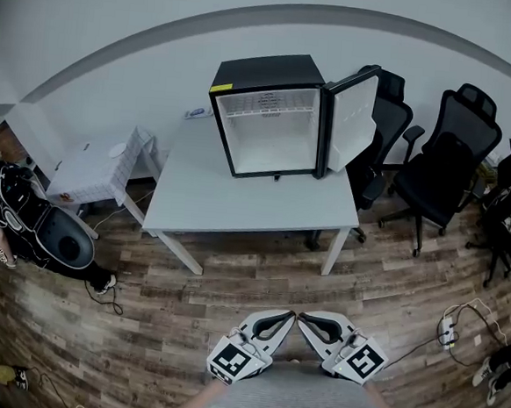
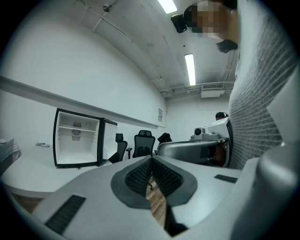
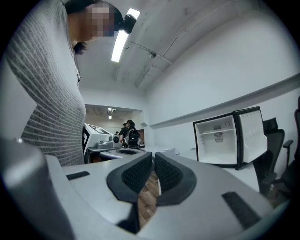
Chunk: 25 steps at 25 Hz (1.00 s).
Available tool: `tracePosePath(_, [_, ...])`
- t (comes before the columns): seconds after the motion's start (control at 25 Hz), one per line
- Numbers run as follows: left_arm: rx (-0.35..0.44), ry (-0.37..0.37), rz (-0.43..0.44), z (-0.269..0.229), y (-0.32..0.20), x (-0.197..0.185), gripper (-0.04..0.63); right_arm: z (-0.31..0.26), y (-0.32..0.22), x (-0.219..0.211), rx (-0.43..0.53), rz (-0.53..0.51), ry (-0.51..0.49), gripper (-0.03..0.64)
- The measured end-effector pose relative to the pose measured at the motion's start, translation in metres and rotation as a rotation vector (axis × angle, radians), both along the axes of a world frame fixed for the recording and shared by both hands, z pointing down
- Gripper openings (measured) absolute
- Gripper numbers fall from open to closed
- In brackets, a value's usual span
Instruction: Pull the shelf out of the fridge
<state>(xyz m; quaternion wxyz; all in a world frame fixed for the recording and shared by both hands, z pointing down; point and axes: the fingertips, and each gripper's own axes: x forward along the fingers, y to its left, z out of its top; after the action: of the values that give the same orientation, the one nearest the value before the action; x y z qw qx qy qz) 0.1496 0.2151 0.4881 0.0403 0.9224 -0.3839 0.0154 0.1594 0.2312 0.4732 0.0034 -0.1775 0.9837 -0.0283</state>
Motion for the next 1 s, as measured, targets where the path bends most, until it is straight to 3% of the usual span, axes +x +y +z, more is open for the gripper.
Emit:
tracePosePath(0.48, [-0.023,0.002,-0.036,0.012,-0.016,-0.03,0.011,0.001,-0.023,-0.02,-0.016,0.002,-0.027,0.014])
tracePosePath(1.0, [0.019,0.003,0.012,0.0,-0.13,-0.121,0.011,-0.005,-0.137,-0.108,-0.047,0.072,-0.045,0.014])
